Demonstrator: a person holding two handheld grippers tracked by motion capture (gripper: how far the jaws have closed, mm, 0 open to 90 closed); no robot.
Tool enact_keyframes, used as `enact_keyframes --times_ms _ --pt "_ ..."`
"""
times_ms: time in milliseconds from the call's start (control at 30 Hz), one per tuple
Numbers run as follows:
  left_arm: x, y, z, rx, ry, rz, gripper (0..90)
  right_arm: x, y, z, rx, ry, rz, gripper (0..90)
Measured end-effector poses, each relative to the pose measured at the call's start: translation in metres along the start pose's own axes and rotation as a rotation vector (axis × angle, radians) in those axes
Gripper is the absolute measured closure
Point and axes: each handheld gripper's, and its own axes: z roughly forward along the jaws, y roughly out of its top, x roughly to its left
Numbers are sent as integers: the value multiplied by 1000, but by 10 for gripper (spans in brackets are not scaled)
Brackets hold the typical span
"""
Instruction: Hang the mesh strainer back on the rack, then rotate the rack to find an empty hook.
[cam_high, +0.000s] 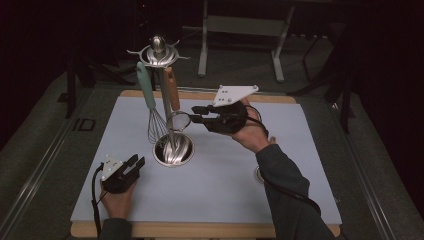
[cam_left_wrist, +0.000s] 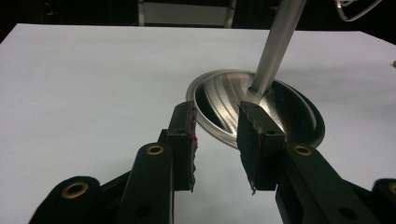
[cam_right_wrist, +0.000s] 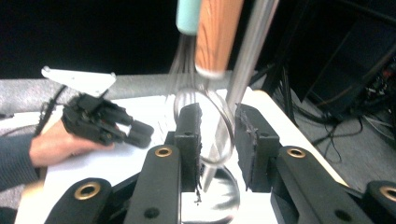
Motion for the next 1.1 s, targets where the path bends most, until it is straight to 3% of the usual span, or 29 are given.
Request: enact_keyframes --times_ms 400,633,833,933,1100 --pt "0 0 0 -2 -1 -2 679 1 -25 -9 77 -23 10 694" --pt "-1 0 -2 -15 13 3 696 -3 -55 -19 87 -34 79 690" --pt "-5 1 -6 -35 25 14 837 1 -80 -20 116 -58 117 672" --pt "-9 5 -8 -59 12 21 898 8 -94 -18 136 -67 122 668" --pt "-18 21 -18 -130 -23 34 900 17 -119 -19 192 -120 132 622"
